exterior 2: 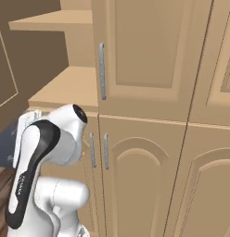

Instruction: Retrieve the tupperware from the cabinet, then place the raw meat into the tupperware to avoid contamination.

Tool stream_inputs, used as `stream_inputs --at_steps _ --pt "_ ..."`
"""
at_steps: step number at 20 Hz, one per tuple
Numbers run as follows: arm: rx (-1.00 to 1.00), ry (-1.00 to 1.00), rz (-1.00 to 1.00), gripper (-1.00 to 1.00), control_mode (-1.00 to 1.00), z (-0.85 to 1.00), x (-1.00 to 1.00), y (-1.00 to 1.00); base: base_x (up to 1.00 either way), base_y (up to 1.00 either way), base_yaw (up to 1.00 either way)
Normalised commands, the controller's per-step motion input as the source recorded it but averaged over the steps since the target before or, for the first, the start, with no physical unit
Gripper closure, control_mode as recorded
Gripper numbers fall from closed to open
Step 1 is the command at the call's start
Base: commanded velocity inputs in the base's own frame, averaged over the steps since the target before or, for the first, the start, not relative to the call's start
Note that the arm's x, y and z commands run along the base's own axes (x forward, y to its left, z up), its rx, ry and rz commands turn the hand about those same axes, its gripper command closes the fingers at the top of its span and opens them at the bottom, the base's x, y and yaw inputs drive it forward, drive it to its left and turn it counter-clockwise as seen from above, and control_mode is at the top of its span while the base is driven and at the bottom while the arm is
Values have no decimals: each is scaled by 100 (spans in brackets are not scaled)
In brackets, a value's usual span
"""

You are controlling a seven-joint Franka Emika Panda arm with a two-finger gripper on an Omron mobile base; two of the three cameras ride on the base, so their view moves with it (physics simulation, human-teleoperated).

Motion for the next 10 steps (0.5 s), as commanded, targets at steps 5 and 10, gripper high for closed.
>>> stream_inputs --at_steps 5,10 --pt "-4 -8 17 -100 -100 -26 60 -71 0 0 0" --pt "-8 -3 12 -100 -100 -36 65 -79 0 0 0"
